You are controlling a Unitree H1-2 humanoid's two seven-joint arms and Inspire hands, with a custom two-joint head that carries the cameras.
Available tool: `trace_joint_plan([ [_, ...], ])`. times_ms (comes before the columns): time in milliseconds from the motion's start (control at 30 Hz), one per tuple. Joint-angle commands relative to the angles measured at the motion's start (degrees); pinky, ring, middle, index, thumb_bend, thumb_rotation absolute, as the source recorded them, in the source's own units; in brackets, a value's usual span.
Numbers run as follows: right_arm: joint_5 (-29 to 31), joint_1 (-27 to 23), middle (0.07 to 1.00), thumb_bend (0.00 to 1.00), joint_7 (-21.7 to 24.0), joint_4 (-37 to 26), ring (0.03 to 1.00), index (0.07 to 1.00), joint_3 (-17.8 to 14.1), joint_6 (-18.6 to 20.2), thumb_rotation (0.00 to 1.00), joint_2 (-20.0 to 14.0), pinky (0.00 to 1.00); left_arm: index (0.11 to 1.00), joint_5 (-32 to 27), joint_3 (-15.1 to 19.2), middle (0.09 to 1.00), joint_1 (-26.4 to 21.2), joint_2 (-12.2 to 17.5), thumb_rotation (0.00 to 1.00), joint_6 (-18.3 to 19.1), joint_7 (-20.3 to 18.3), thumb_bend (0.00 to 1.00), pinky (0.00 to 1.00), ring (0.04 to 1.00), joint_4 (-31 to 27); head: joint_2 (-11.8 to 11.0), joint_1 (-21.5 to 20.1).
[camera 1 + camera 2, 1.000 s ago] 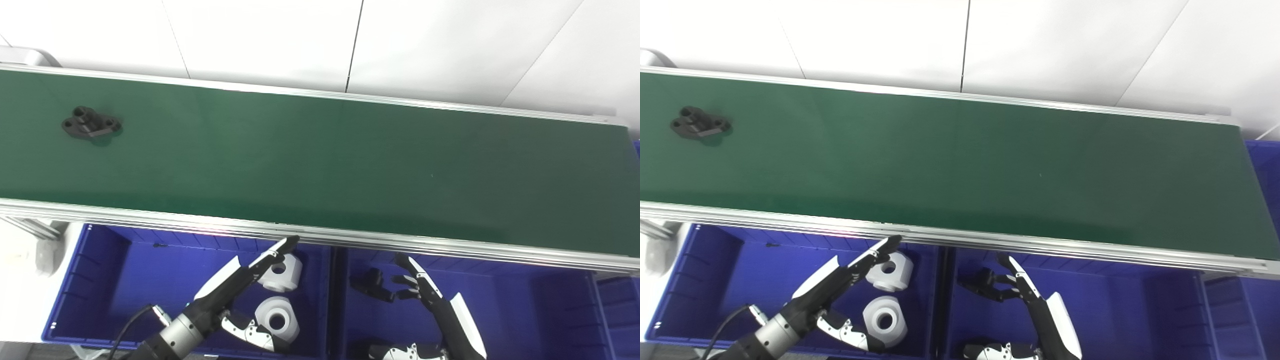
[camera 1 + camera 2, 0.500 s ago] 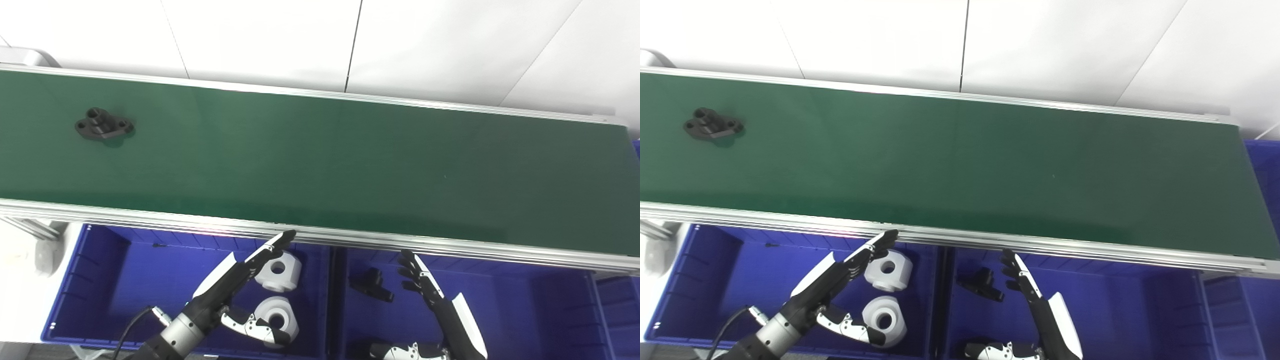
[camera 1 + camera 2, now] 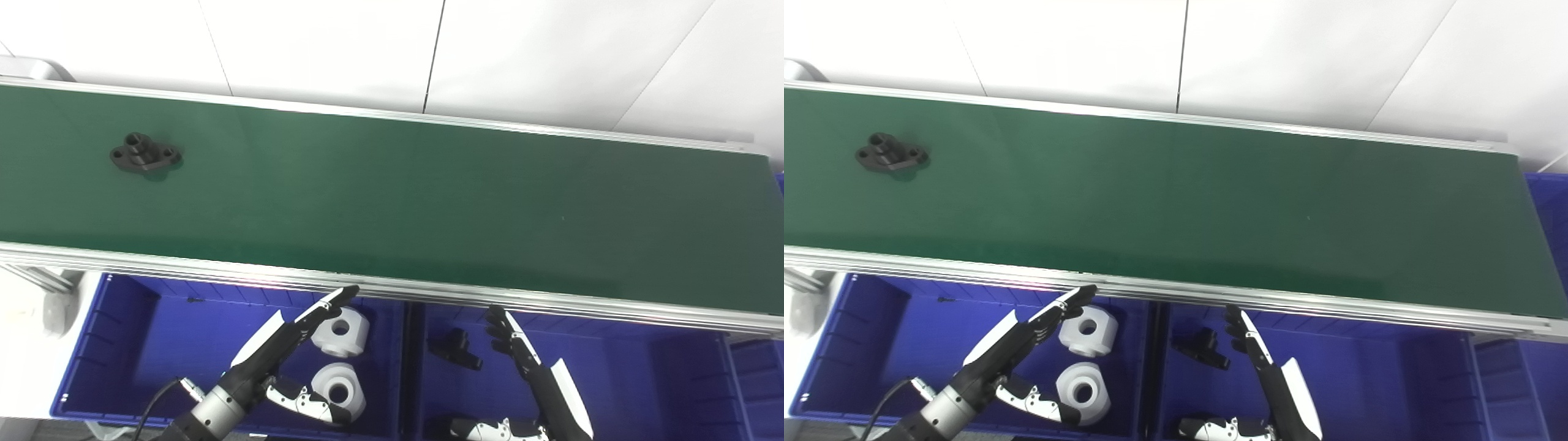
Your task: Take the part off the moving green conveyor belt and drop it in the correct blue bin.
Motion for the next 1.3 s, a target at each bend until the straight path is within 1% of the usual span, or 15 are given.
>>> trace_joint_plan([
  [0,0.10,0.18,0.942,0.85,-0.02,-0.97,0.920,0.977,-0.30,-1.35,0.33,-0.19,0.88,0.941,-0.13,0.13,0.960,-0.09,0.01,0.21,-0.72,0.78,0.86,0.92,0.947,-1.02,0.17,-0.60],
  [167,-0.14,0.00,0.937,0.84,-0.20,-0.35,0.907,0.971,-0.47,-2.06,0.33,-0.28,0.85,0.946,0.25,0.16,0.966,-0.01,-0.26,0.21,-0.66,0.98,0.85,0.94,0.959,-0.78,-1.16,0.71],
  [200,0.27,0.01,0.932,0.84,-0.19,0.01,0.900,0.970,-0.63,-2.26,0.32,-0.39,0.84,0.945,0.68,0.06,0.965,0.04,-0.52,0.21,-0.76,1.18,0.85,0.94,0.959,-0.54,-2.89,3.80],
  [300,2.52,-0.19,0.931,0.84,0.11,1.84,0.899,0.965,-1.03,-4.04,0.28,-1.03,0.84,0.936,0.88,-0.51,0.957,-0.23,-1.18,0.20,-1.46,1.18,0.85,0.91,0.944,0.85,-5.50,7.76],
  [333,2.93,-0.29,0.932,0.84,0.09,2.69,0.900,0.965,-1.24,-4.65,0.28,-1.31,0.84,0.935,0.74,-0.74,0.957,-0.39,-1.54,0.20,-1.65,1.22,0.85,0.91,0.943,1.62,-7.72,10.82],
  [433,3.12,-0.61,0.938,0.84,-0.03,4.41,0.906,0.973,-1.73,-5.75,0.29,-1.97,0.85,0.912,0.73,-1.31,0.940,-0.79,-2.36,0.15,-2.36,1.58,0.86,0.85,0.909,3.43,-10.66,14.36],
  [533,2.28,-0.71,0.935,0.83,-0.23,4.95,0.903,0.987,-2.16,-5.70,0.27,-2.28,0.83,0.897,0.55,-2.20,0.933,-1.68,-2.65,0.12,-3.14,2.00,0.87,0.85,0.904,5.15,-12.33,15.98],
  [633,1.20,-1.03,0.935,0.83,-0.86,6.41,0.921,0.989,-2.46,-6.86,0.25,-2.15,0.89,0.890,1.09,-2.76,0.934,-2.21,-2.62,0.14,-3.23,2.61,0.88,0.85,0.907,6.13,-13.82,16.46],
  [700,0.48,-1.21,0.956,0.84,-0.62,6.12,0.909,0.997,-2.47,-6.03,0.29,-2.19,0.84,0.884,1.54,-3.06,0.925,-2.46,-2.57,0.16,-3.24,3.28,0.88,0.84,0.900,6.49,-14.17,16.31],
  [800,0.45,-1.60,0.970,0.85,-0.41,6.34,0.855,0.998,-2.56,-5.64,0.28,-2.21,0.74,0.879,1.68,-3.38,0.919,-2.82,-2.56,0.19,-3.24,3.82,0.89,0.82,0.889,6.96,-14.53,16.13],
  [900,1.04,-1.85,0.970,0.85,-0.40,6.67,0.894,0.993,-2.65,-5.68,0.26,-1.97,0.79,0.873,1.81,-3.47,0.912,-3.08,-2.63,0.21,-3.18,4.24,0.90,0.81,0.885,7.19,-14.49,15.62],
  [1033,0.60,-1.88,0.960,0.86,-0.31,5.94,0.824,0.984,-2.56,-4.76,0.27,-1.66,0.66,0.870,1.69,-3.64,0.908,-3.20,-2.22,0.21,-3.20,4.68,0.89,0.81,0.879,7.04,-13.92,15.11],
  [1133,1.06,-2.06,0.958,0.86,-0.63,6.92,0.841,0.977,-2.61,-6.39,0.25,-1.49,0.73,0.868,1.12,-3.79,0.898,-3.36,-2.17,0.19,-3.26,5.11,0.89,0.79,0.863,7.31,-13.97,15.33],
  [1167,1.20,-2.16,0.947,0.85,-0.87,7.45,0.892,0.975,-2.67,-7.17,0.21,-1.41,0.85,0.867,0.94,-3.83,0.894,-3.43,-2.17,0.18,-3.26,5.17,0.89,0.78,0.858,7.47,-13.97,15.33],
  [1267,1.26,-2.49,0.935,0.84,-1.40,8.87,0.917,0.976,-2.64,-8.86,0.19,-1.24,0.90,0.869,0.67,-3.87,0.894,-3.46,-1.83,0.18,-3.27,5.32,0.89,0.78,0.857,7.38,-13.52,14.70],
])
